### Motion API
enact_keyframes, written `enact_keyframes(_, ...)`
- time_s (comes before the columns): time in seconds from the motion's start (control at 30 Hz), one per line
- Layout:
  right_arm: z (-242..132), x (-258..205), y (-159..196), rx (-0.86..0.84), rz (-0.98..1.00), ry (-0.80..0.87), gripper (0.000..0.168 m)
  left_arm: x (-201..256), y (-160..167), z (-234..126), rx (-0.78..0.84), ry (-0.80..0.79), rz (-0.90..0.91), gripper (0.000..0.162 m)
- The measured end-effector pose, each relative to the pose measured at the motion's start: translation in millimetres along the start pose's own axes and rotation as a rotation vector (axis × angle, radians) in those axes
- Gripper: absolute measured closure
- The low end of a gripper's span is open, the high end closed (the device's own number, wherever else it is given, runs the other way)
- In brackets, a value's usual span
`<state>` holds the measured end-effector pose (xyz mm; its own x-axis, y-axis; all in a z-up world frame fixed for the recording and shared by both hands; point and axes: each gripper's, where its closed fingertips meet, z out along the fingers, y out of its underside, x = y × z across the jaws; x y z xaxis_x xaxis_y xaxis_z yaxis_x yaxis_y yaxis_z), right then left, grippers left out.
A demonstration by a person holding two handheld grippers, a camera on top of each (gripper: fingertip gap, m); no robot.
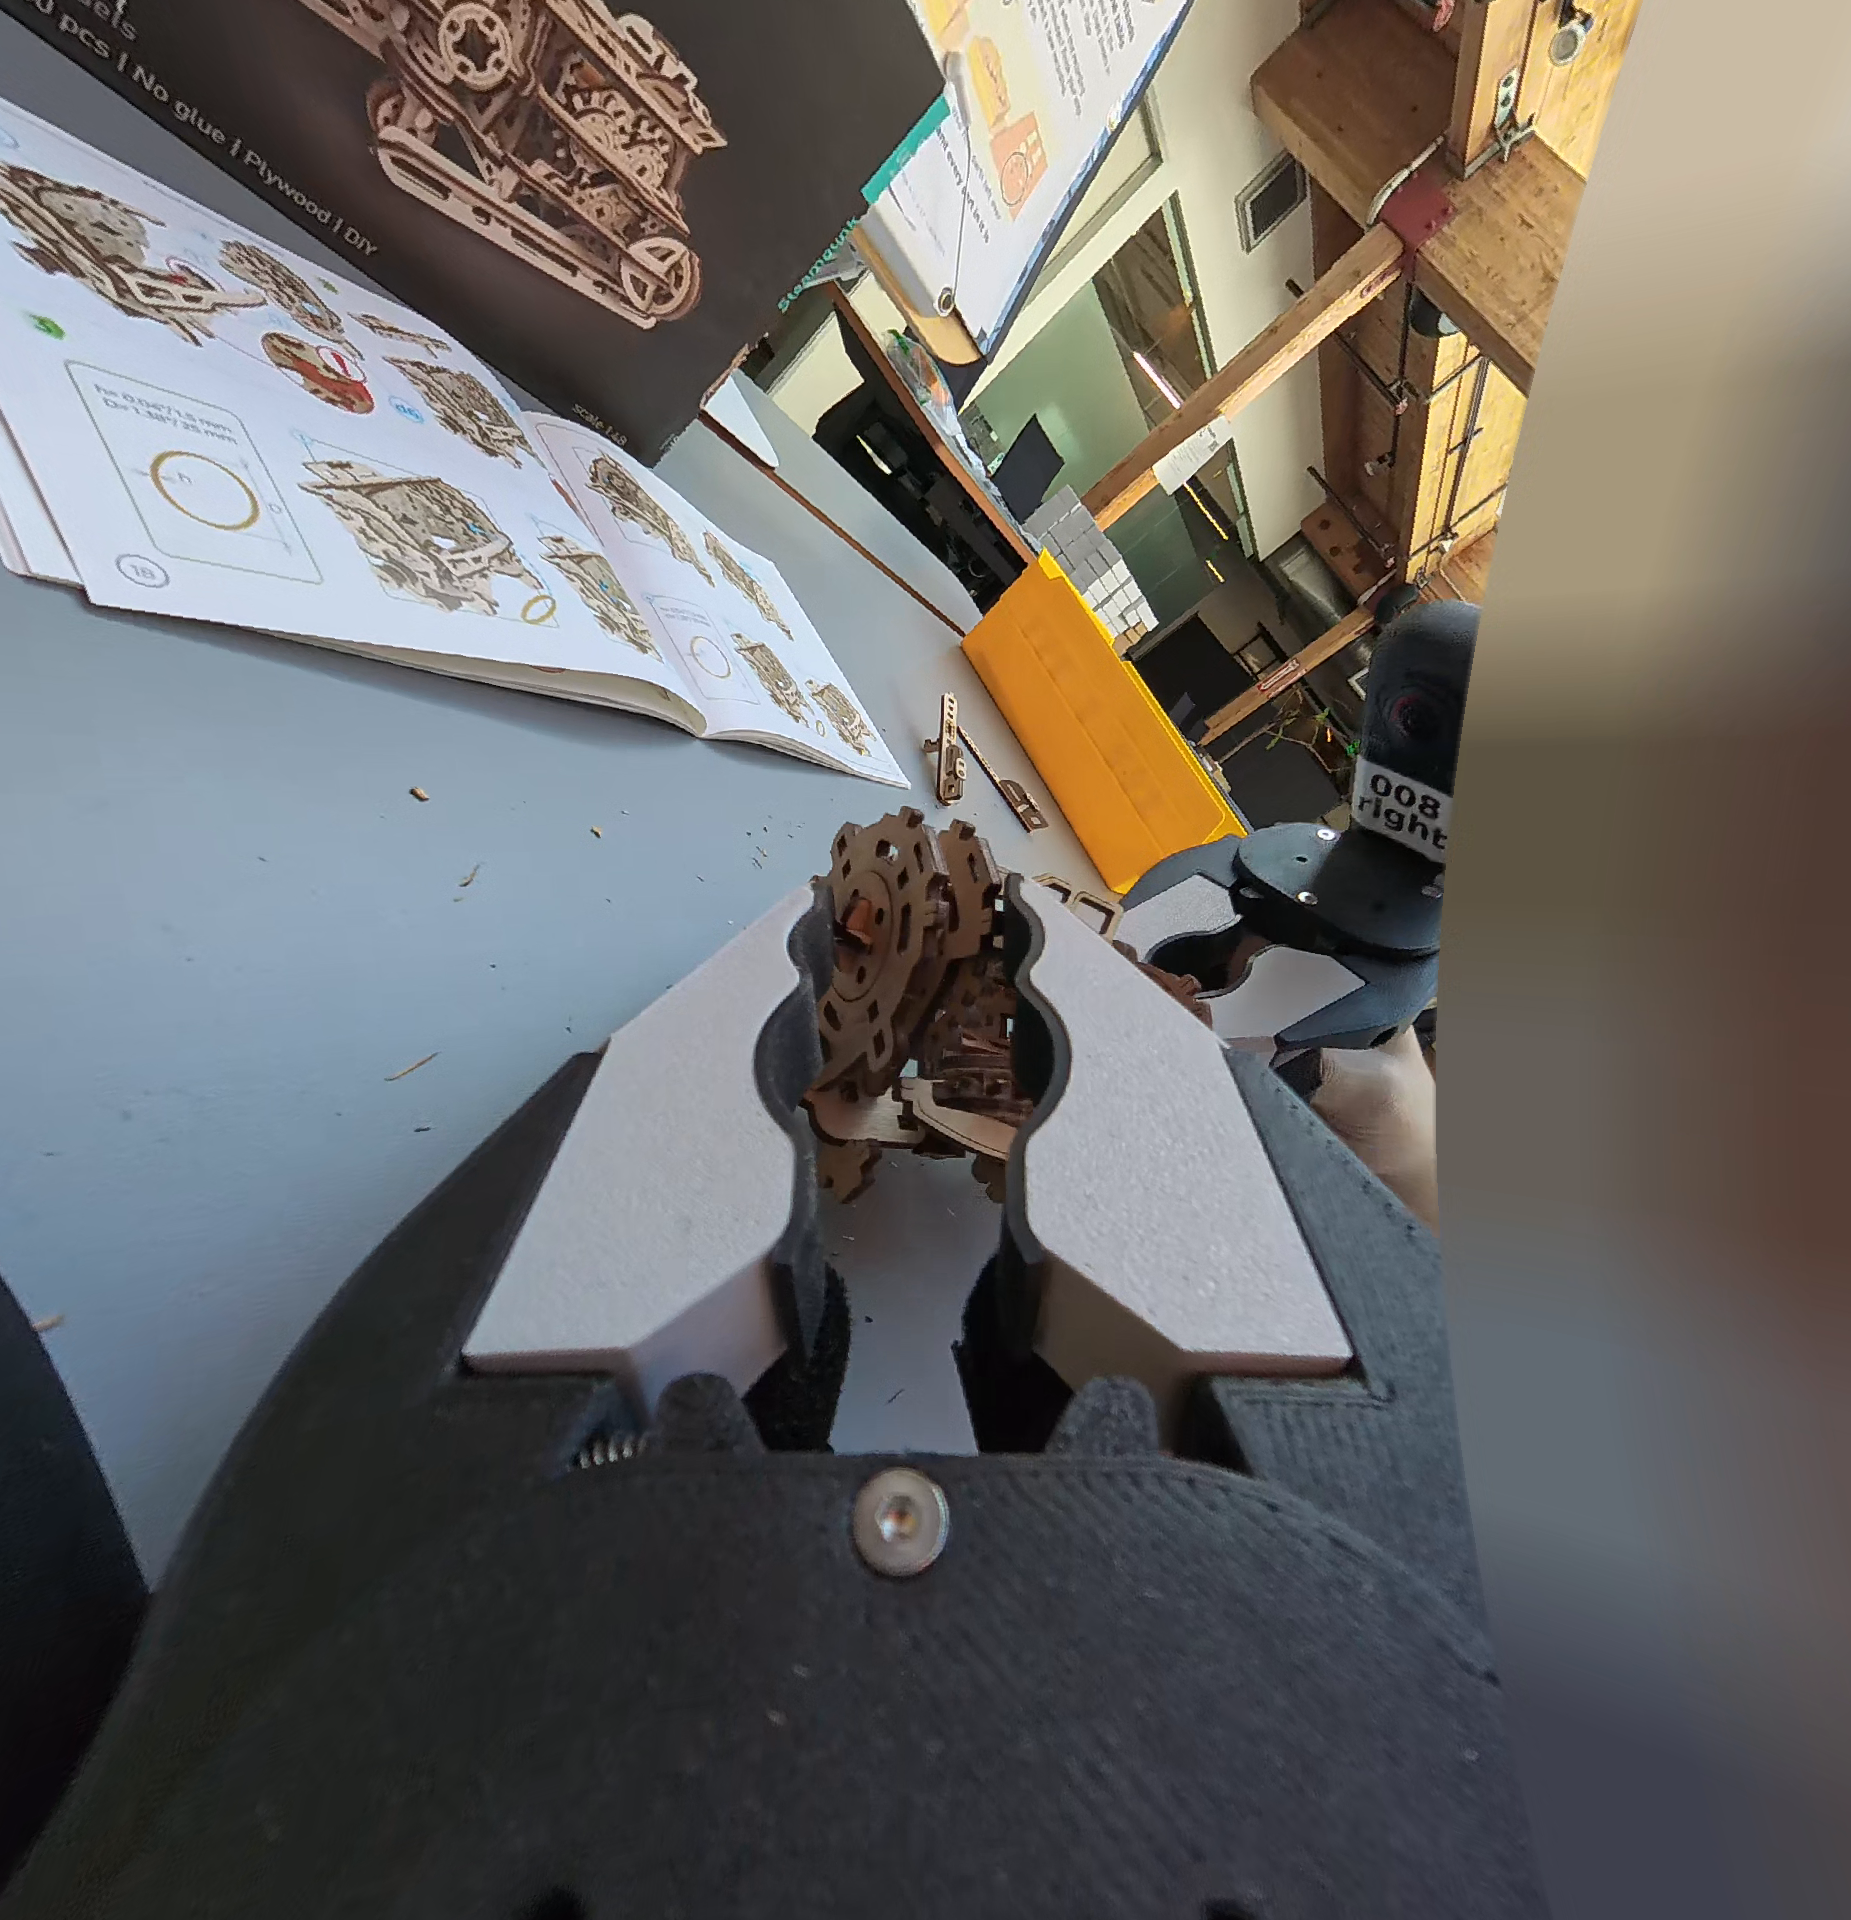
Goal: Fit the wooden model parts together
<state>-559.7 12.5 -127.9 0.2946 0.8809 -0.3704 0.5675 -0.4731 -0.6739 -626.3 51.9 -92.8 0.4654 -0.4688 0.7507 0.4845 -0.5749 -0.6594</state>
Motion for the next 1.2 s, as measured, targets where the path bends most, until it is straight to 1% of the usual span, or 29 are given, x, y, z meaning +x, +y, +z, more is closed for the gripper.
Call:
enact_keyframes(0.13, -2.4, -0.6, 1.9, -0.084, 0.019, 0.014, 0.156, 1.4, 1.9, 1.1, -0.012, 0.002, 0.012, 0.132)
enact_keyframes(0.27, -1.9, -4.1, 3.3, -0.147, 0.065, -0.018, 0.156, 2.2, 2.9, 1.8, -0.017, -0.001, 0.027, 0.132)
enact_keyframes(0.37, -5.2, -6.1, -6.4, -0.104, 0.151, -0.081, 0.157, 1.4, 2.0, 1.0, -0.010, -0.008, 0.029, 0.132)
enact_keyframes(0.47, -8.0, -2.2, -11.3, -0.060, 0.183, -0.091, 0.157, 1.5, 2.1, 0.8, -0.010, -0.004, 0.025, 0.132)
enact_keyframes(0.63, -6.2, -0.6, -11.1, -0.012, 0.278, -0.135, 0.157, 1.3, 2.3, 1.1, -0.009, -0.007, 0.028, 0.132)
enact_keyframes(0.73, -5.1, -1.7, -12.3, 0.024, 0.327, -0.192, 0.157, 0.8, 1.6, 0.6, -0.004, -0.009, 0.025, 0.131)
enact_keyframes(0.8, -4.7, -2.1, -14.1, 0.051, 0.293, -0.208, 0.156, 0.9, 1.6, 0.5, -0.004, -0.006, 0.022, 0.131)
enact_keyframes(0.9, -2.8, -1.2, -13.4, 0.055, 0.227, -0.169, 0.156, 0.8, 1.4, 0.7, -0.003, -0.008, 0.026, 0.131)
enact_keyframes(1.1, -6.0, 1.7, -20.9, 0.123, 0.289, -0.154, 0.157, 0.0, 0.6, -0.2, 0.004, -0.016, 0.029, 0.131)
enact_keyframes(1.2, -5.0, 1.1, -21.6, 0.136, 0.212, -0.103, 0.157, 0.6, 1.4, 0.2, 0.000, -0.017, 0.035, 0.131)
